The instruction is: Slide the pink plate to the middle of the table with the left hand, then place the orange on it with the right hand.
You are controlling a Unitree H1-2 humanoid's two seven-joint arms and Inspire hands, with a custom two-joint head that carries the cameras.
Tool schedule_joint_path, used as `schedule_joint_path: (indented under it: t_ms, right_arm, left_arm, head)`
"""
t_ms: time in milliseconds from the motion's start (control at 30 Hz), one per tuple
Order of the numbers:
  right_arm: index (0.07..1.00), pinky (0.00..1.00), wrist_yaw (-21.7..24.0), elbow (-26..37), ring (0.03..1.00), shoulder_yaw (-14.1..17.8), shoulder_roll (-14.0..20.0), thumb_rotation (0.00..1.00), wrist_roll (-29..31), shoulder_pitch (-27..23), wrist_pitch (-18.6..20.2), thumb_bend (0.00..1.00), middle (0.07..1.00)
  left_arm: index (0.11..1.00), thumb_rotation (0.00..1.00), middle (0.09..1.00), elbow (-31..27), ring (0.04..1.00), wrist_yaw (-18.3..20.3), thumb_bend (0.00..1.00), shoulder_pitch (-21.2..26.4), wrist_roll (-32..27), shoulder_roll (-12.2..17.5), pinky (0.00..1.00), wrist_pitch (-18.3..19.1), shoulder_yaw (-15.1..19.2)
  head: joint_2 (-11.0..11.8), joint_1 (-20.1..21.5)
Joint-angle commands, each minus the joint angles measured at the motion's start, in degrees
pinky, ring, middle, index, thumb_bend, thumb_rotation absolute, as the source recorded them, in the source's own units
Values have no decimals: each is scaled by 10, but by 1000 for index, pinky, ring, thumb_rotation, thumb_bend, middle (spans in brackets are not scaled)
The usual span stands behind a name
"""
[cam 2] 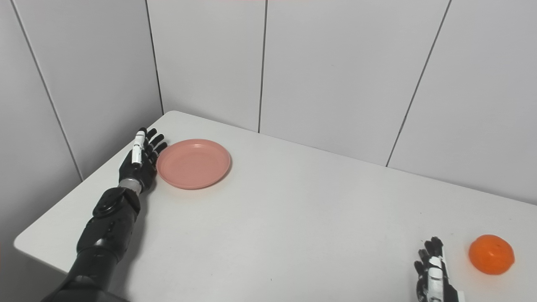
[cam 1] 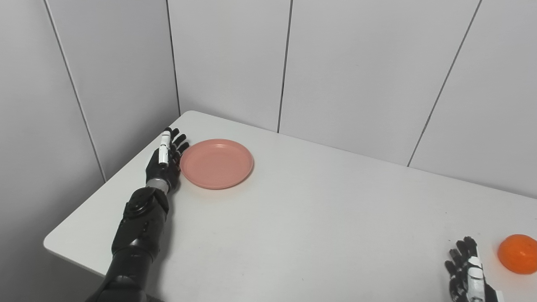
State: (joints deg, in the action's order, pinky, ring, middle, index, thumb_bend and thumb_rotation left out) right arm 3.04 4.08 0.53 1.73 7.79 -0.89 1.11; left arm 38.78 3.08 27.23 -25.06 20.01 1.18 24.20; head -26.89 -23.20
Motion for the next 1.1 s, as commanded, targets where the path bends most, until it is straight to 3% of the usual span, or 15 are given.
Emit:
schedule_joint_path:
  t_ms: [0,233,433,700,1067]
  right_arm:
    - [984,1000,1,14,987,1,-4,1000,1,-12,-6,195,984]
    - [990,1000,2,11,989,1,-6,1000,2,-11,-8,208,986]
    - [986,1000,0,12,983,-1,-9,1000,-3,-11,-8,210,981]
    - [977,1000,-2,10,975,-2,-15,1000,-11,-8,-14,220,972]
    - [966,992,-5,4,967,-6,-24,1000,-18,-9,-22,240,967]
  left_arm:
    - [892,1000,907,-1,913,4,362,25,-1,-5,941,0,-4]
    - [876,1000,901,-17,907,-1,379,26,1,-25,922,10,-16]
    - [899,1000,909,-12,909,17,378,26,-2,-36,930,9,-26]
    - [899,1000,911,-48,911,18,366,16,-5,-64,930,31,-35]
    - [900,1000,906,-73,908,42,373,10,-2,-83,941,50,-59]
  head:
    - [0,3]
    - [-4,8]
    - [-8,16]
    - [-14,29]
    - [-23,67]
